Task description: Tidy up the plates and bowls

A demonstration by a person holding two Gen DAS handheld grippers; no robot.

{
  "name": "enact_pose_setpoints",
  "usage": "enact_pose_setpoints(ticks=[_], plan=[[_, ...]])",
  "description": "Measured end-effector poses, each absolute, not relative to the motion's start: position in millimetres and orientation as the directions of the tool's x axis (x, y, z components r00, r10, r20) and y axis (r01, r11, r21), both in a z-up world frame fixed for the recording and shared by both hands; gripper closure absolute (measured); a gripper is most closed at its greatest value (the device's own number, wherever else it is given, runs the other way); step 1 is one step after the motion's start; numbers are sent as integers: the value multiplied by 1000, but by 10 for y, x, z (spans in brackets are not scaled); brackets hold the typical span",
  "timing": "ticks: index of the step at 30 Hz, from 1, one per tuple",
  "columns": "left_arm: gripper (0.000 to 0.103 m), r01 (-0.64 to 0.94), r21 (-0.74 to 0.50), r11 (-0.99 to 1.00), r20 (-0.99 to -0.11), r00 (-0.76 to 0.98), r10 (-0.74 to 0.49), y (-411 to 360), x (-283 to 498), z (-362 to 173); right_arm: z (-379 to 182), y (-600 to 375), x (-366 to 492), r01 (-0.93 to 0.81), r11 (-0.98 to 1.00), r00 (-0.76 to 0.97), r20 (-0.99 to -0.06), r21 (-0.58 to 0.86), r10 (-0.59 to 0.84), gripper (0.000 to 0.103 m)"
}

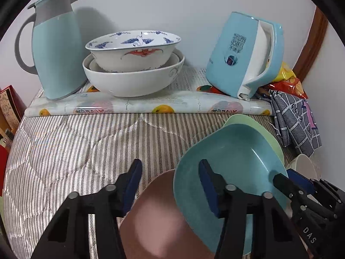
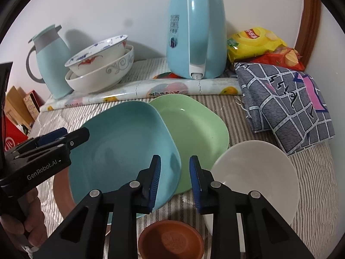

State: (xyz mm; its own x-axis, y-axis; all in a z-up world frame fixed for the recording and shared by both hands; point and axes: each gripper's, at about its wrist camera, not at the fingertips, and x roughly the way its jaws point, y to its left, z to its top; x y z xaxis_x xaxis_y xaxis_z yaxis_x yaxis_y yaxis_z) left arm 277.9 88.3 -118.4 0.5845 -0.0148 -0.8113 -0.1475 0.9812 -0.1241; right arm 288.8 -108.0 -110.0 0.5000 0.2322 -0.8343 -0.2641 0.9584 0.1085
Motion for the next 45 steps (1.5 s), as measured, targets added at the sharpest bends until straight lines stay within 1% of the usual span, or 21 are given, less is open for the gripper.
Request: enact_pose_setpoints(ticks=[1, 2, 3, 5, 9, 11, 17, 29, 38, 45], plan=[[58, -145, -126, 981, -813, 582, -18, 885, 2785, -1199, -1115, -1068, 2893, -269, 957, 496, -836, 108, 234, 81], [66, -143, -127, 982, -816, 578, -21, 884, 2792, -1218, -1129, -1064, 2894, -270, 957, 493, -838, 107, 233, 88], [71, -138, -131, 982, -822, 569, -29, 884, 2804, -1244, -1139, -1062, 2899, -267, 958, 493, -839, 103, 228, 92], [87, -127, -141, 982, -824, 564, -45, 869, 2806, -1269, -1143, -1060, 2900, -266, 959, 501, -837, 95, 222, 96], [92, -121, -128, 984, -824, 565, -38, 823, 2791, -1273, -1113, -1062, 2900, -257, 963, 519, -828, 86, 212, 97], [93, -117, -130, 985, -824, 566, -42, 818, 2778, -1255, -1104, -1075, 2905, -249, 965, 526, -827, 76, 201, 98], [94, -113, -124, 986, -807, 589, -34, 797, 2680, -1106, -1008, -1163, 2861, -231, 964, 534, -811, 130, 237, 98], [94, -110, -125, 986, -777, 628, -28, 744, 2386, -799, -735, -1272, 2604, -224, 962, 567, -781, 157, 260, 98], [94, -118, -121, 986, -771, 636, -19, 752, 2161, -685, -566, -1298, 2386, -227, 960, 587, -764, 164, 269, 97], [94, -142, -112, 984, -775, 632, 3, 839, 1988, -669, -555, -1210, 2244, -250, 954, 574, -768, 165, 283, 98]])
